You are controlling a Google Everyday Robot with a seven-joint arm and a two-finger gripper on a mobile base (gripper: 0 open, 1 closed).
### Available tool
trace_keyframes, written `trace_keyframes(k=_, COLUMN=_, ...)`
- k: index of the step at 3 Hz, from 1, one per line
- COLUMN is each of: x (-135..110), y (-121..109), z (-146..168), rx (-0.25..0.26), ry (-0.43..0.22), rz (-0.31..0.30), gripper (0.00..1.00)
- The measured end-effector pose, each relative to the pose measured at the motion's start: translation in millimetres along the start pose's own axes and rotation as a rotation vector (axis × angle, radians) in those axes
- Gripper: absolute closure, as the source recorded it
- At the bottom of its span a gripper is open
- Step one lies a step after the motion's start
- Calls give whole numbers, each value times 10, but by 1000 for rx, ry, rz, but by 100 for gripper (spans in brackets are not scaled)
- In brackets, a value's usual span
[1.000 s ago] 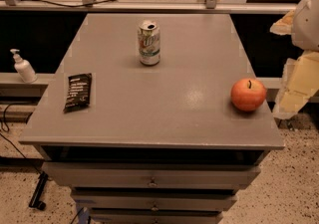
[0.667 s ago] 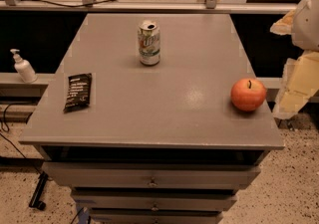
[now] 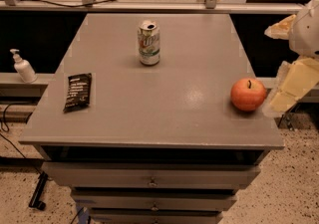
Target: Knock 7up can over
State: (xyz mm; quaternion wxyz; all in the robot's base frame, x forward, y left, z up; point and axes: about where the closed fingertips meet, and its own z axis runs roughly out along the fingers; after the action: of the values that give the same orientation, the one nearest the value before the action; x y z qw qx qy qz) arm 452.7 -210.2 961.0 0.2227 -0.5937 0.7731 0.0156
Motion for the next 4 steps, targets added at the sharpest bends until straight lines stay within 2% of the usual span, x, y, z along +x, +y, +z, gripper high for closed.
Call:
trace_keyframes(k=2, x=-552, y=-480, z=472, rx=17, ry=-290, rz=-63, gripper=0)
trace_keyframes(k=3, x=-904, y=-578, z=668, rx=1, ry=-359, rz=-99, gripper=0)
trace_keyframes(k=4, x=-922, y=-583, z=684, rx=-1, ry=-362, rz=-100, gripper=0)
